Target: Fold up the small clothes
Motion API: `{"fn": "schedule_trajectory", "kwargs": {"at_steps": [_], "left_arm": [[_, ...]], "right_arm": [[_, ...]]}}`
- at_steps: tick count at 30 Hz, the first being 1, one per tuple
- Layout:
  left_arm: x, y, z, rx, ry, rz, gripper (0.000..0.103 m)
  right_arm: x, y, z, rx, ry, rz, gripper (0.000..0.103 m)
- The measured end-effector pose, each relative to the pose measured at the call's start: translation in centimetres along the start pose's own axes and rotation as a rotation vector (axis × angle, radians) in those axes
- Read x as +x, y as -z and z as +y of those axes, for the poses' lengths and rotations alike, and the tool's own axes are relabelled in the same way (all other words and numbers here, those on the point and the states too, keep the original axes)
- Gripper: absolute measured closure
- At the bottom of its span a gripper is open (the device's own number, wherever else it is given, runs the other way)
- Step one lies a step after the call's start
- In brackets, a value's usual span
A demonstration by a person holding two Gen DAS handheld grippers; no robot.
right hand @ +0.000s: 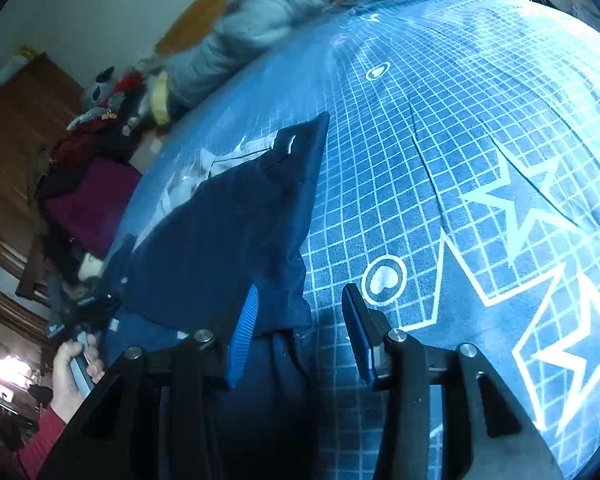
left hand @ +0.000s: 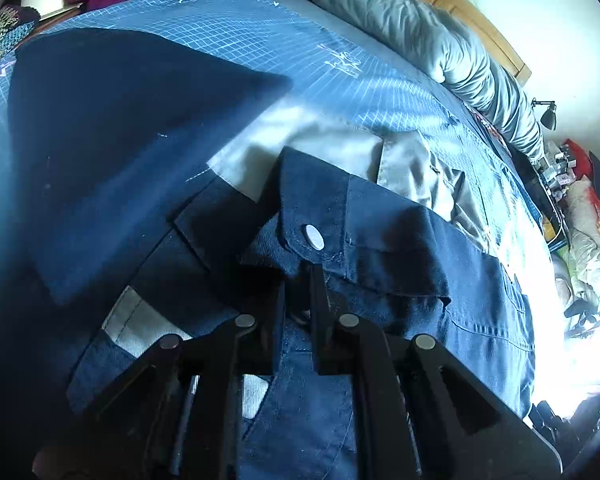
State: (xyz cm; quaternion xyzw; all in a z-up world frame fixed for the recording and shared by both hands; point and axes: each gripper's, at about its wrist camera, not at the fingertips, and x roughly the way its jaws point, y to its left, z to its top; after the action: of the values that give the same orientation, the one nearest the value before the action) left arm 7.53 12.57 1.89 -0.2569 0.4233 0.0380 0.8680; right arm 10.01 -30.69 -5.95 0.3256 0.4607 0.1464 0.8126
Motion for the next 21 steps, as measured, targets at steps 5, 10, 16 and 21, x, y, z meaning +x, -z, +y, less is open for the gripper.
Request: {"fn": "schedule_trajectory", "kwargs": {"at_steps": [5,10,16,21], "left_arm": [[-0.1,0.2,0.8,0.011,0.003,0.005,0.088],[0.2,-1.0,-1.3,0.022,0.002,0.011,0.085],[-1.5,-0.6,-2.5,0.042,0.05,0.003,0.085],[-3.0,0.0,-3.0,0.102,0.073,0.012,0.085]], "right_arm": [[1.8,0.9,1.4,-0.096,0.09,0.064,0.069],[-0.3,4.1,3.4,-0.227,0.131,0.109,0.073],[-1.0,0.8,4.8,-0.304,0.118,0.027,0.072],[-1.5,2.1,5.4,-0.428,0.217,0.051,0.072]]}}
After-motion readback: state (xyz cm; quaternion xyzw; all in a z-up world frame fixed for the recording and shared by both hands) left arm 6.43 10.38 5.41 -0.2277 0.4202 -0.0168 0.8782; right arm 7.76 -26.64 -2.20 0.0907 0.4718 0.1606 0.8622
